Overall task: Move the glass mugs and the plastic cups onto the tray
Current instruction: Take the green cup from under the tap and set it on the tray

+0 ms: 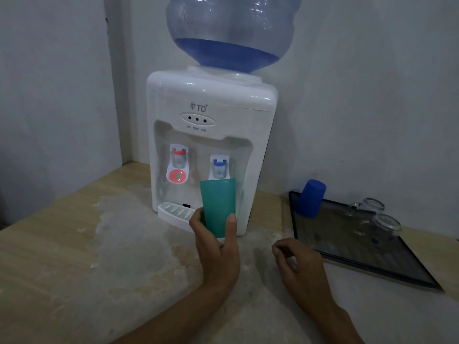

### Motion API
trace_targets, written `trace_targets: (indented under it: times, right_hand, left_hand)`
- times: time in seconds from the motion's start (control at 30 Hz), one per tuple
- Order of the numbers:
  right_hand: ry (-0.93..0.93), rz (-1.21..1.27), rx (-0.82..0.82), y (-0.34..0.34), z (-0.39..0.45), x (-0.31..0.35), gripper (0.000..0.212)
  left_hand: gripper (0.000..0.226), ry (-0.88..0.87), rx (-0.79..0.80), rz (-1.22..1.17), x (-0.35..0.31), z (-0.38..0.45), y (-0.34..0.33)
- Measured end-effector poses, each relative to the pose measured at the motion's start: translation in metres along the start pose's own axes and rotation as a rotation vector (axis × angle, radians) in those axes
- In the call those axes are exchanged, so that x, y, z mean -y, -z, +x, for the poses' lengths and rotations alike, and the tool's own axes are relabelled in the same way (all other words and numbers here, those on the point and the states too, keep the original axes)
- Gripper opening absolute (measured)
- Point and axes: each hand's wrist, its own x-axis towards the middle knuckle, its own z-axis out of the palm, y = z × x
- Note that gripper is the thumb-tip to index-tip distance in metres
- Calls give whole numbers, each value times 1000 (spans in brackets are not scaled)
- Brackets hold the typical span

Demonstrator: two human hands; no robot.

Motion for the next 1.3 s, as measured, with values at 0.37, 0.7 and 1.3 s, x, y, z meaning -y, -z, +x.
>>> trace_targets:
  times: [0.37, 0.7, 1.3]
  right_hand:
    - [10, 11, 40, -1, -1, -2, 8]
    - [34, 27, 64, -2, -1, -2, 9]
    - [55, 31, 75, -2, 0, -2, 11]
  left_hand:
    - [55, 34, 10, -43, -3, -11, -2]
    - [54, 52, -20, -37, -5, -8, -4]
    - [52, 65, 14, -8, -4, -17, -5]
